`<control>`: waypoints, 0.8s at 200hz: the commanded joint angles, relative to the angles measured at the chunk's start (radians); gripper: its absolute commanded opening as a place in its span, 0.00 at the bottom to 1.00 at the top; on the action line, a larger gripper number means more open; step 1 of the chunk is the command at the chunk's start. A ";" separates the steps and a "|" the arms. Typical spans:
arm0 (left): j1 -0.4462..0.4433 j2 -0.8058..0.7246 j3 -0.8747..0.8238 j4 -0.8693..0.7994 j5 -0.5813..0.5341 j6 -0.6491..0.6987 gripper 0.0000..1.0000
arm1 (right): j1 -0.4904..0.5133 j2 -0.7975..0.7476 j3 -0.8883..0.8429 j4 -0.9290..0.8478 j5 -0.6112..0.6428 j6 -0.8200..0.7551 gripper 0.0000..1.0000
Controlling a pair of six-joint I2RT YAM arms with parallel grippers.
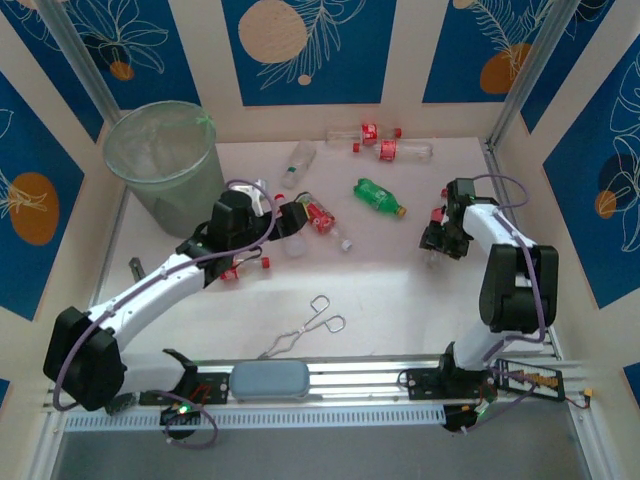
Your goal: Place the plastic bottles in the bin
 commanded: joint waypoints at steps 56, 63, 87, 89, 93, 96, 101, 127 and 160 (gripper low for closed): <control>-0.111 0.298 0.135 0.437 0.160 -0.203 1.00 | 0.149 -0.283 -0.034 0.109 -0.716 -0.155 0.47; -0.118 0.323 0.151 0.455 0.173 -0.217 1.00 | 0.168 -0.292 -0.034 0.116 -0.741 -0.162 0.47; -0.137 0.381 0.203 0.444 0.202 -0.227 1.00 | 0.211 -0.299 -0.047 0.145 -0.831 -0.165 0.47; -0.141 0.384 0.206 0.442 0.203 -0.226 1.00 | 0.213 -0.300 -0.049 0.149 -0.836 -0.164 0.47; -0.144 0.390 0.209 0.442 0.200 -0.226 1.00 | 0.219 -0.299 -0.052 0.154 -0.843 -0.161 0.47; -0.147 0.392 0.207 0.444 0.197 -0.228 1.00 | 0.222 -0.297 -0.053 0.158 -0.850 -0.159 0.47; -0.151 0.396 0.204 0.457 0.193 -0.231 1.00 | 0.229 -0.292 -0.053 0.161 -0.857 -0.159 0.47; -0.156 0.407 0.188 0.504 0.187 -0.251 1.00 | 0.270 -0.255 -0.044 0.165 -0.880 -0.168 0.47; -0.165 0.422 0.188 0.519 0.186 -0.256 0.97 | 0.318 -0.219 -0.045 0.198 -0.894 -0.156 0.47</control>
